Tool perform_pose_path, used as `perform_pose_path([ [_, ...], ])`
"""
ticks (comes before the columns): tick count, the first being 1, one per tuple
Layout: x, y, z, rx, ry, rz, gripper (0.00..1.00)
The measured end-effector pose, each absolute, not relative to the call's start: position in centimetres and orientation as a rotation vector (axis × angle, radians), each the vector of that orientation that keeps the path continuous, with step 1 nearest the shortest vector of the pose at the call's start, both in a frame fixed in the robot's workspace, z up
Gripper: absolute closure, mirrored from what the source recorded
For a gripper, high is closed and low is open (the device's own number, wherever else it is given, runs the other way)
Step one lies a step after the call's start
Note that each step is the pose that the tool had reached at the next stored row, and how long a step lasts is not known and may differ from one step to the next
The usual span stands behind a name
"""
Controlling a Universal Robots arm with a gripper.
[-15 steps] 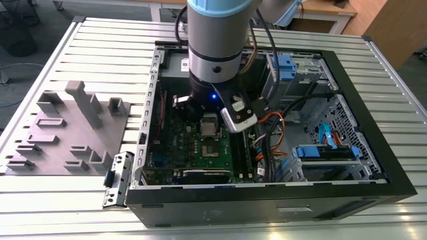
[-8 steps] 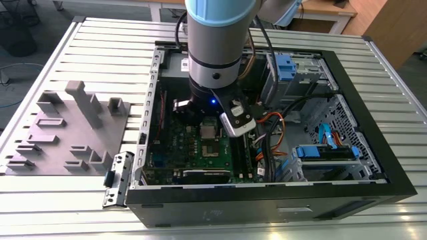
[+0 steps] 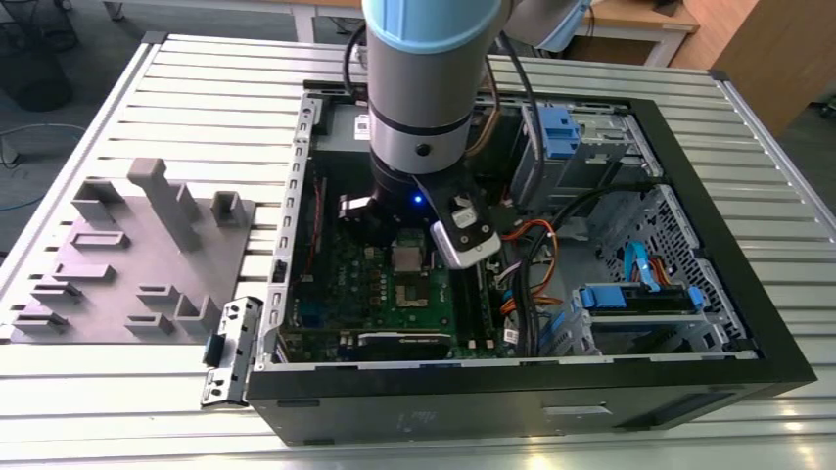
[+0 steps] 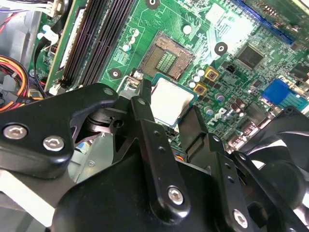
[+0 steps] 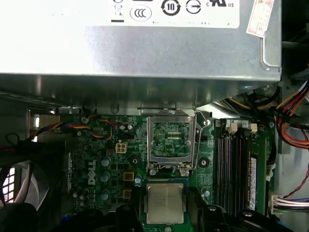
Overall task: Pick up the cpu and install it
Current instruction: 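Place the cpu into insertion slot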
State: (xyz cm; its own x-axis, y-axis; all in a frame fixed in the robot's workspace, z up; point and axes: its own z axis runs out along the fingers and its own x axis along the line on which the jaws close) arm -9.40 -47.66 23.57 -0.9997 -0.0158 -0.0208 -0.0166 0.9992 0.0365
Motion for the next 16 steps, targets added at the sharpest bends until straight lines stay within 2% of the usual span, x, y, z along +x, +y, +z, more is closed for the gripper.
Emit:
perform_pose_path([
  [16, -9.4, -48.0, 22.2, 0.002, 3.121, 0.052, 0.53],
])
